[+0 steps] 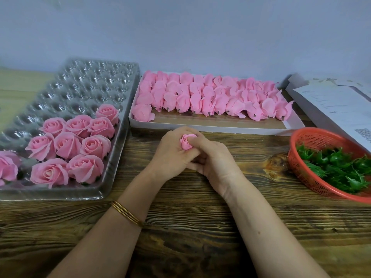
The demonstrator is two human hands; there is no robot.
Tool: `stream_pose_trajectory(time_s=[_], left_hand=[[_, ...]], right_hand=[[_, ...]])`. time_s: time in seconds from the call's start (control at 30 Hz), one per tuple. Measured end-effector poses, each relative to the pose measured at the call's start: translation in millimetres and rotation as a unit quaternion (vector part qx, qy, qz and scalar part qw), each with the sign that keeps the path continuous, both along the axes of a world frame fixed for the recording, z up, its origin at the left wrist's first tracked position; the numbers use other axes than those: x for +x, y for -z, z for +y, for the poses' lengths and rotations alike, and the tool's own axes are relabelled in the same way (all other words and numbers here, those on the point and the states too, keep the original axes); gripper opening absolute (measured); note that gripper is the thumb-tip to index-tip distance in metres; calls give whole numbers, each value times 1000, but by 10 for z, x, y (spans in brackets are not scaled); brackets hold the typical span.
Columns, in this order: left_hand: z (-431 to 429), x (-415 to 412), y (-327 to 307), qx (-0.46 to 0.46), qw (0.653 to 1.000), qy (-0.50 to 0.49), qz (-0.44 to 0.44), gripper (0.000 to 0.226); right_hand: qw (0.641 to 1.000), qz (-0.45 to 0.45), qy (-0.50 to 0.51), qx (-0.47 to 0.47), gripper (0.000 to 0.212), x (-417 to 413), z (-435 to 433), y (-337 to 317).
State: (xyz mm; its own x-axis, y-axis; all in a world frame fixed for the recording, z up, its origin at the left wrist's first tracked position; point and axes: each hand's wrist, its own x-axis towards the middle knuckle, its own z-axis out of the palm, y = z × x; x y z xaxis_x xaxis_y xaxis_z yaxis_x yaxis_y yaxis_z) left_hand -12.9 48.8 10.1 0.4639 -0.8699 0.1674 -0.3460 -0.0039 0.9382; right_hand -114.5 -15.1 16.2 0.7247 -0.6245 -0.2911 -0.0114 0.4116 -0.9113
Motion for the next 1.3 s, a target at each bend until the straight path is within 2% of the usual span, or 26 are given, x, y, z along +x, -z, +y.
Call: stream_pose_trajectory(time_s=[0.1, 0.2, 0.33, 0.43, 0.53, 0.63, 0.77, 0.97, 1.1, 1.17, 1.3], left_hand=[[-10, -3, -4, -8, 999, -33, 1, 11], [-26, 0, 0, -23, 998, -64, 15, 17], [-30, 8, 19, -28, 996, -73, 36, 14], [-34, 28, 34, -14, 996, -69, 61, 19], [-36, 40, 41, -13, 997, -52, 62, 23], [-35, 39, 46, -19, 997, -45, 58, 26], [-35, 34, 64, -23, 997, -46, 58, 30], [-43, 49, 65, -20, 996, -50, 67, 30], [-47, 46, 57, -15, 996, -52, 73, 27], [-49, 43, 53, -14, 996, -51, 75, 26], [-48, 48, 54, -15, 995, -51, 79, 25]], right_hand=[[998, 20, 16, -49, 42, -35, -32, -44], [995, 41, 56, -75, 29, -88, -100, -100], [986, 66, 114, -103, 32, -177, -197, -162], [975, 55, 156, -145, 11, -298, -273, -256], [960, 43, 196, -197, 15, -447, -388, -354], [947, 31, 243, -208, 14, -597, -520, -438], [919, 60, 305, -242, 12, -843, -701, -501], [877, 184, 340, -285, 11, -1271, -957, -515], [852, 296, 323, -287, 32, -1705, -1516, -245], [824, 348, 314, -318, 31, -1867, -1753, -120], [756, 458, 294, -363, 18, -1851, -1779, -103]])
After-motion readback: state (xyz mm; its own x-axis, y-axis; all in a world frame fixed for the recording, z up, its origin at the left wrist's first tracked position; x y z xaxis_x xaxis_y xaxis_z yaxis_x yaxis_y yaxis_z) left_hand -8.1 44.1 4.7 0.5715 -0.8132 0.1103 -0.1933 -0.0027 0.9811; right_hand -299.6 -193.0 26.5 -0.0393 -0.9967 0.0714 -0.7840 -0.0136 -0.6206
